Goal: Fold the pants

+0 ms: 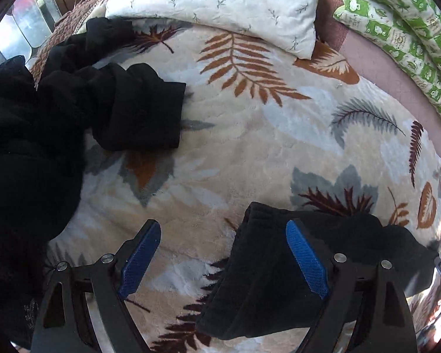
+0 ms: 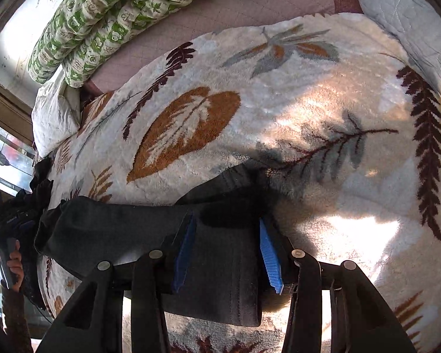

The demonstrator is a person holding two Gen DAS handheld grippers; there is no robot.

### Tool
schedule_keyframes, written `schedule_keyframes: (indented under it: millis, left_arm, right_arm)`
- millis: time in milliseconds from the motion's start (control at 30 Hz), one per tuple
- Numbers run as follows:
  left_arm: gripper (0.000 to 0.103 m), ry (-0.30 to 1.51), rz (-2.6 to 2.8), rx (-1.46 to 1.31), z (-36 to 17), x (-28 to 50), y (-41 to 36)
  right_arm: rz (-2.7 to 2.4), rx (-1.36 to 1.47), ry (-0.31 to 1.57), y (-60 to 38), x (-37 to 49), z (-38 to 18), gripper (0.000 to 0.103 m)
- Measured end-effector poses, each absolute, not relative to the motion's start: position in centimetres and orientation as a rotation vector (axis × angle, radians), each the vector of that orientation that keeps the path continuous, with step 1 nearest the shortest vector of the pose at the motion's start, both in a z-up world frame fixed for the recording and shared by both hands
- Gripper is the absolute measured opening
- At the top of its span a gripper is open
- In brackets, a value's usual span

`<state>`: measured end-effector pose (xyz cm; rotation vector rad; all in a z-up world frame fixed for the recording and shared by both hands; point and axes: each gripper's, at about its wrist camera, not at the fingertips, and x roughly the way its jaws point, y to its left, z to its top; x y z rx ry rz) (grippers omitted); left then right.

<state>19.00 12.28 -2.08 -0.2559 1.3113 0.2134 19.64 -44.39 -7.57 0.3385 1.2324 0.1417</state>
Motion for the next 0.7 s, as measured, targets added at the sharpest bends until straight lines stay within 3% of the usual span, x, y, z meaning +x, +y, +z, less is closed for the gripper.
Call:
schedule_keyframes:
  millis: [167, 200, 233, 267, 300, 333, 500, 700]
  left_arm:
    - [0.086, 1.370, 0.126, -0.312, -4.1, 20.3, 12.2]
    - [0.076, 1.378, 0.109, -0.325, -4.5, 20.4, 12.1]
    - [0.048, 1.380, 0.094, -0.336, -4.8, 20.3, 11.9]
    - [0.037, 1.393, 0.081, -0.349, -5.1, 20.2, 11.6]
    - [0.037, 1.403, 0.092, -0.352, -5.4, 20.0, 11.5]
    - [0.035, 1.395, 0.107, -0.347, -5.6, 19.8, 11.6]
    - [0.030, 1.319, 0.103, -0.370, -4.3, 17.7, 11.6]
    - [0.030, 1.259, 0.150, -0.410, -4.2, 15.6, 11.8]
  right_arm:
    - [0.148, 0.319, 1.239, -43.9, 19.7, -7.5, 0.044]
    - [0.148, 0.314, 1.241, -43.9, 19.7, -7.5, 0.043]
    - [0.146, 0.310, 1.241, -43.9, 19.7, -7.5, 0.041]
    - [0.143, 0.303, 1.240, -43.9, 19.7, -7.5, 0.034]
    - [0.140, 0.289, 1.242, -43.9, 19.7, -7.5, 0.020]
    - [0.136, 0.267, 1.245, -43.9, 19.7, -7.5, 0.014]
    - [0.143, 0.199, 1.210, -43.6, 19.3, -6.4, 0.007]
    - [0.136, 0.213, 1.150, -43.9, 21.5, -4.0, 0.007]
